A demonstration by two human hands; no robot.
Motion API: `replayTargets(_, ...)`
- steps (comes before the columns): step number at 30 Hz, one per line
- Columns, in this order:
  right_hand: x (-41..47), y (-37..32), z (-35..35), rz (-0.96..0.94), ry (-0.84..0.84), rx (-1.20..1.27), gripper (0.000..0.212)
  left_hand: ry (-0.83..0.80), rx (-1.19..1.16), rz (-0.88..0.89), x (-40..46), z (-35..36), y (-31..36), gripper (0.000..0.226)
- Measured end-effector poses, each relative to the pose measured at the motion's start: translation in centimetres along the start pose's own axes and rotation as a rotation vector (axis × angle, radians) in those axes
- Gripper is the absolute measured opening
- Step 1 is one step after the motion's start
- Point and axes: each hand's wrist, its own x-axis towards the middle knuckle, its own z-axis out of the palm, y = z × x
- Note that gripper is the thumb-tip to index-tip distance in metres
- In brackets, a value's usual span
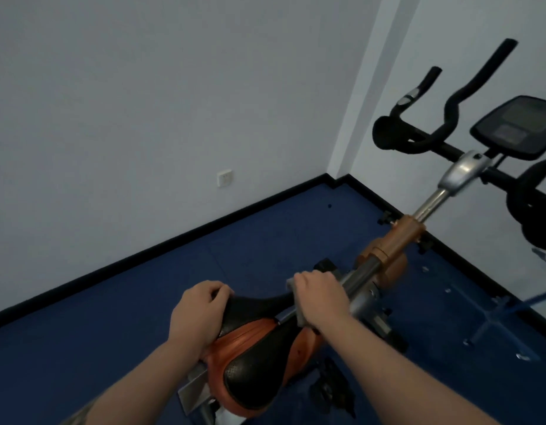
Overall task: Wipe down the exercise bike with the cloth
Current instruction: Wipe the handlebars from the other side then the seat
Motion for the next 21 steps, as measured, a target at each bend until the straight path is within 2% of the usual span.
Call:
replayTargets(2,-0.4,-4.1,0.3,0.011,0.019,-0.034,0.034,0.046,0.014,-0.037,-0.1,0.1,0.1,0.027)
replayTargets(4,-1.4,-7.0,1.1,-0.119,0.138,0.089,0.04,0.088,0.01,-0.079,-0.2,0.1,0.2,0.027)
replayTargets(5,-1.8,-7.1,1.1,-0.182,0.177,0.14,0.041,0.105,0.005,-0.101,-0.3,0.2,0.3,0.027)
replayTargets(7,-1.6,-5.2,0.5,-0.233,0.143,0.156,0.038,0.129,0.001,-0.137,-0.5,0.2,0.4,0.028)
replayTargets(9,-0.9,-2.2,0.4,-0.15,0.114,0.098,0.04,0.163,-0.005,-0.158,-0.5,0.2,0.3,0.029)
replayTargets(11,-0.2,0.2,0.7,0.003,0.147,0.15,0.045,0.209,-0.001,-0.175,-0.7,0.4,0.4,0.028)
replayTargets(14,0.0,-1.6,0.9,0.08,0.156,0.22,0.042,0.283,0.03,-0.199,-1.1,0.7,0.8,0.03)
replayTargets(16,-1.1,-4.9,1.4,-0.046,0.145,0.184,0.044,0.295,0.061,-0.212,-1.8,0.9,1.1,0.035)
replayTargets(18,-2.6,-5.7,1.6,-0.227,0.165,0.222,0.052,0.251,0.089,-0.181,-3.0,1.6,1.4,0.03)
replayTargets(20,-2.7,-3.7,1.4,-0.38,0.142,0.193,0.053,0.257,-0.037,-0.144,-4.9,2.5,1.4,0.02)
replayTargets(21,-2.3,-2.0,1.4,-0.419,0.111,0.181,0.053,0.266,-0.105,-0.14,-5.9,2.9,1.4,0.029)
